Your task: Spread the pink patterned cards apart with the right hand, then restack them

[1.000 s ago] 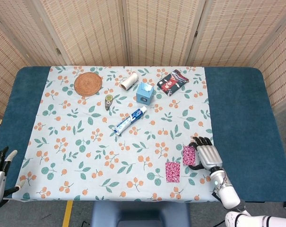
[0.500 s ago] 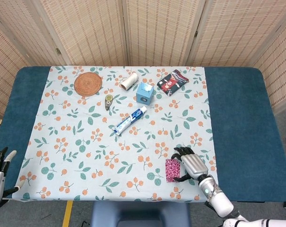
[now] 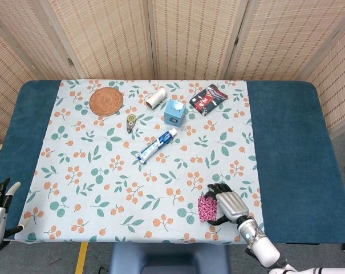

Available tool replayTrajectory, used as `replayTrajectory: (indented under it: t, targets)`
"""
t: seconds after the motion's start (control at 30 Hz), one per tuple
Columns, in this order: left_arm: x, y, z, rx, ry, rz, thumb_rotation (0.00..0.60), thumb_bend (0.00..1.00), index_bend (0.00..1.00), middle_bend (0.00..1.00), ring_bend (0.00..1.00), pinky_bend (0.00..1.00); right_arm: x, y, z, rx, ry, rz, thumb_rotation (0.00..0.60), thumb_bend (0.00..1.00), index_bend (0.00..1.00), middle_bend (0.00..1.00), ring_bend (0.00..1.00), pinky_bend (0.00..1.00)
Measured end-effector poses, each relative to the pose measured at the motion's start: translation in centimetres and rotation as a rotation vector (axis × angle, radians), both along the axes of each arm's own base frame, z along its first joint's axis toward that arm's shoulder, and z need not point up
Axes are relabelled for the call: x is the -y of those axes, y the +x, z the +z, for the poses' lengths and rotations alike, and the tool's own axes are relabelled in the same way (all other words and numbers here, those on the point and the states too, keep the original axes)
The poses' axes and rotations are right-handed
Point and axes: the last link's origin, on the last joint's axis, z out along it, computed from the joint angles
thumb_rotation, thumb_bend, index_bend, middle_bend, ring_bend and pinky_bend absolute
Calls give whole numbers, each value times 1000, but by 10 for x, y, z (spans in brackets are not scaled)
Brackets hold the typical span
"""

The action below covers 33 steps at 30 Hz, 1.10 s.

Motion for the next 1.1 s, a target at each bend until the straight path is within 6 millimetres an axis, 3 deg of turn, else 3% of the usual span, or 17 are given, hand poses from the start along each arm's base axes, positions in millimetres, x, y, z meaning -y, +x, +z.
replayTrajectory:
  t: [0.87,1.1]
  targets:
    - [1,1,0,0,1,-3,600,220,142,0,39,0,-4,-4,4,-16,-5,22,502,216,196,104,0,0]
    - [-1,1,2,0,5,-6,600,220,142,0,39,0,2,-8,25,-28,-82,42,502,215,196,105,0,0]
